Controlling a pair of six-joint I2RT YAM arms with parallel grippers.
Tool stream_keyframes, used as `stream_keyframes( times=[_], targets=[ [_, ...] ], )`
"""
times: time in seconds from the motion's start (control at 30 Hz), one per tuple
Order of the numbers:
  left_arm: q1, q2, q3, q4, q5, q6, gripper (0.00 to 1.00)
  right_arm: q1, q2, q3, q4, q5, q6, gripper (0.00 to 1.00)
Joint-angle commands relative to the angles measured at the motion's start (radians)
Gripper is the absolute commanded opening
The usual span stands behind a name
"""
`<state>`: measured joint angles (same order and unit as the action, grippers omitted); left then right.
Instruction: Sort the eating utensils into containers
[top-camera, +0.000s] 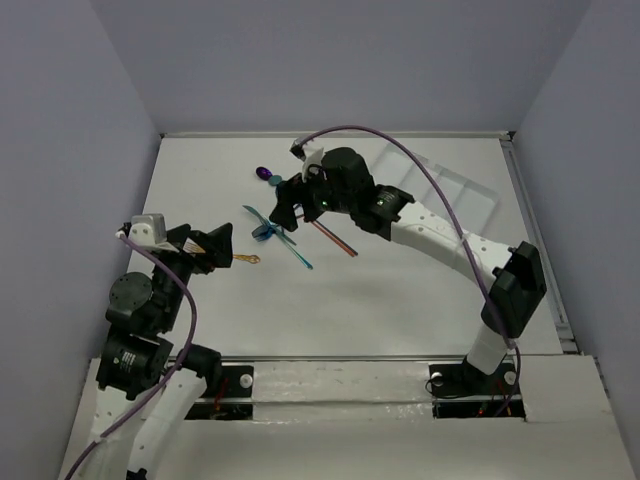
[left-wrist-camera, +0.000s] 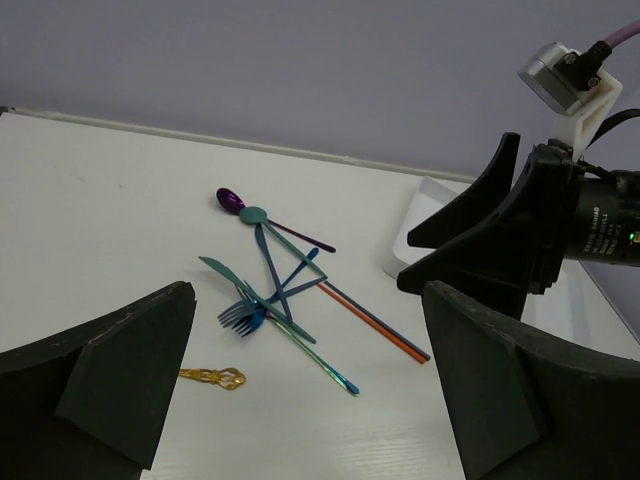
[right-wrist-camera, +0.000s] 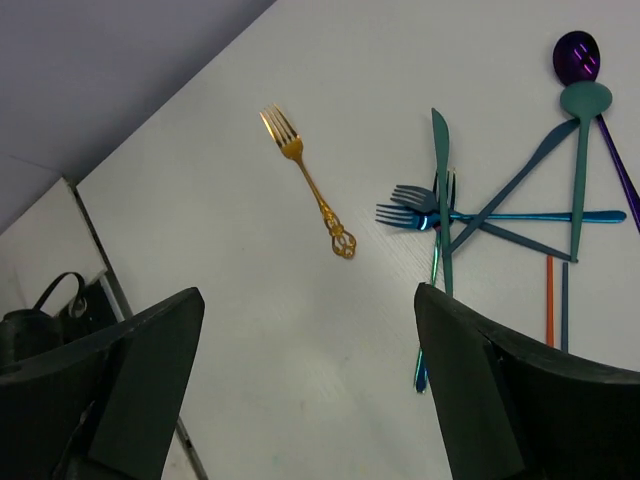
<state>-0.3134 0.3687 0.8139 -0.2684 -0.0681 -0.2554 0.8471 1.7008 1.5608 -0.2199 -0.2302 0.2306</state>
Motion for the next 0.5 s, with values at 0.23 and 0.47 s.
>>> stream_keyframes(
  times=[0.23, 0.47],
  targets=[
    [-0.033, -0.062, -0.004, 0.037, -0.212, 0.015, 0.99, 0.044, 0.184, 0.251, -0.041, 0.026, -0.062, 1.00],
    [-0.043, -0.149, -0.081, 0.069, -0.320, -0.010, 0.99, 0.053, 0.325, 0.369, -0.056, 0.002, -0.074, 1.00]
  ],
)
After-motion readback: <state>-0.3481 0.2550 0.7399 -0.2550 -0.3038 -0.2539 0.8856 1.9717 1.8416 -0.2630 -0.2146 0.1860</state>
